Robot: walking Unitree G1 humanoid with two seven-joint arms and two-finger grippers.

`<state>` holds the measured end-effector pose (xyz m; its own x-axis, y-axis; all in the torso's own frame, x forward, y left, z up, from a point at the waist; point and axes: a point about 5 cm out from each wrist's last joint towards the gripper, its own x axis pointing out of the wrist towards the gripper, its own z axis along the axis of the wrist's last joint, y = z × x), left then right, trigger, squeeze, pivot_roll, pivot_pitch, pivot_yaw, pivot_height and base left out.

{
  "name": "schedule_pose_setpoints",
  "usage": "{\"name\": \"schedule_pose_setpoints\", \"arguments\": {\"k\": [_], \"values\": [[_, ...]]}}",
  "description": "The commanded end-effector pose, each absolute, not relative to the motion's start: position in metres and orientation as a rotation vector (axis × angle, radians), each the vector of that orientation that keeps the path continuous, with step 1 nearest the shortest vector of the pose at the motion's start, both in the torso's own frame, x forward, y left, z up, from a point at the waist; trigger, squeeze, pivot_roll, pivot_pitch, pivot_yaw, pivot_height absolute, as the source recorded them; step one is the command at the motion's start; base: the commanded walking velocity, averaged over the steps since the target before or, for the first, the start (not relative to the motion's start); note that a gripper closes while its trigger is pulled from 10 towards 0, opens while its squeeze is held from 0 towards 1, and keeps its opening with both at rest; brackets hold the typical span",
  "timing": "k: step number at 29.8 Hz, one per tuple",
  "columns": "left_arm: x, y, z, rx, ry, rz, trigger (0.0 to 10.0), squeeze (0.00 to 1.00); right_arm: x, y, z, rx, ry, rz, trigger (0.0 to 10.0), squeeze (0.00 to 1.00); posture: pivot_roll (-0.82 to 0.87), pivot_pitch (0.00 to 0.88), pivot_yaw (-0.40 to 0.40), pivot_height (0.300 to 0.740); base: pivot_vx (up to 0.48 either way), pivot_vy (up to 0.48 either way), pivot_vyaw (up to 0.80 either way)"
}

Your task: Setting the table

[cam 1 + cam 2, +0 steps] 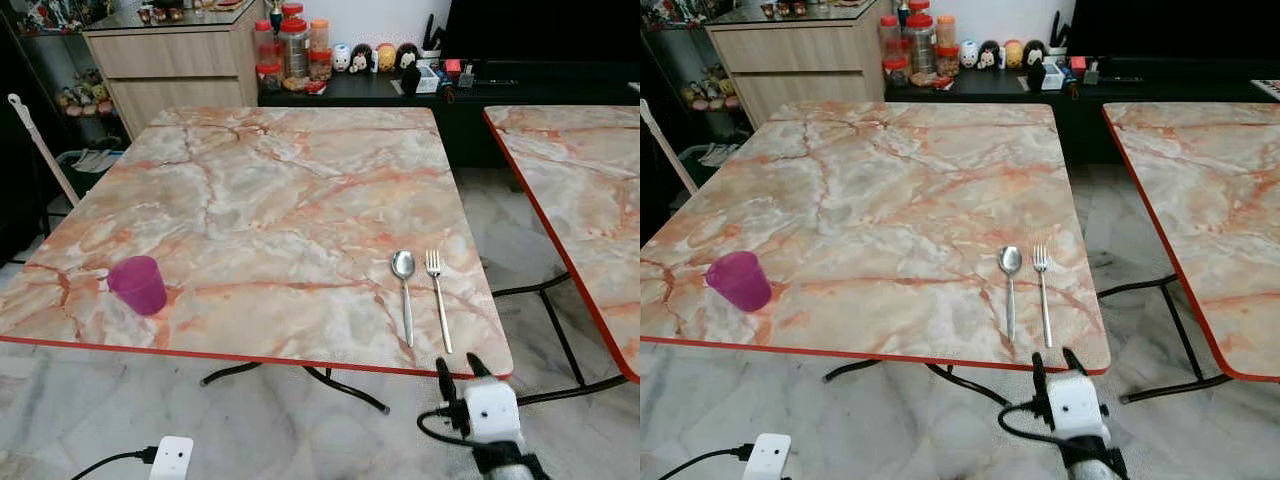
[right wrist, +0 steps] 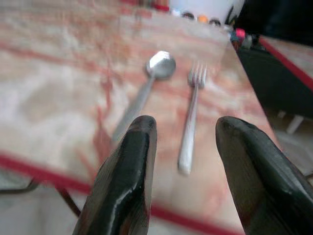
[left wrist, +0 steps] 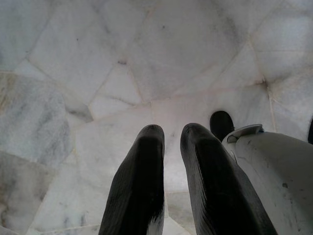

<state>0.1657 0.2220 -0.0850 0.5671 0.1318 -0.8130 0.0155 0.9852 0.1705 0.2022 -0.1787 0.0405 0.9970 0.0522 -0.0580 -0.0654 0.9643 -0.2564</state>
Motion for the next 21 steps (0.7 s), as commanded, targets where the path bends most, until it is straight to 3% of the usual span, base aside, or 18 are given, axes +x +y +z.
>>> {"name": "schedule_pose_setpoints", "arguments": {"k": [1,5,7,8,9,13,21], "values": [[0.165,0.223,-0.085,0.177,0.967,0.066,10.0,0.0,0.212,-0.172,0.05,-0.252,0.04,0.071,10.0,0.0,0.01,0.012,0.035,0.74,0.0,0.0,0.0],[0.168,0.221,-0.084,0.174,0.962,0.07,10.0,0.0,0.234,-0.166,0.051,-0.248,0.059,0.062,10.0,0.0,0.01,0.0,0.025,0.74,0.0,0.0,0.0],[0.168,0.221,-0.084,0.173,0.96,0.07,10.0,0.0,0.241,-0.164,0.05,-0.245,0.073,0.06,10.0,0.05,0.01,0.0,0.023,0.74,0.0,0.0,0.0],[0.169,0.22,-0.084,0.171,0.958,0.072,10.0,0.0,0.249,-0.163,0.049,-0.246,0.079,0.052,10.0,0.82,0.01,0.0,0.02,0.74,0.0,0.0,0.0],[0.171,0.218,-0.084,0.166,0.954,0.072,10.0,0.0,0.263,-0.161,0.051,-0.213,0.088,0.035,10.0,1.0,0.02,0.0,0.018,0.74,0.0,0.0,0.0],[0.172,0.215,-0.084,0.16,0.949,0.069,10.0,0.0,0.293,-0.146,0.058,-0.147,0.12,0.022,10.0,1.0,0.02,0.0,0.017,0.74,0.0,0.0,0.0],[0.173,0.216,-0.083,0.165,0.947,0.069,10.0,0.0,0.317,-0.119,0.063,-0.119,0.162,0.057,10.0,1.0,0.02,0.0,0.02,0.74,0.0,0.0,0.0]]}}
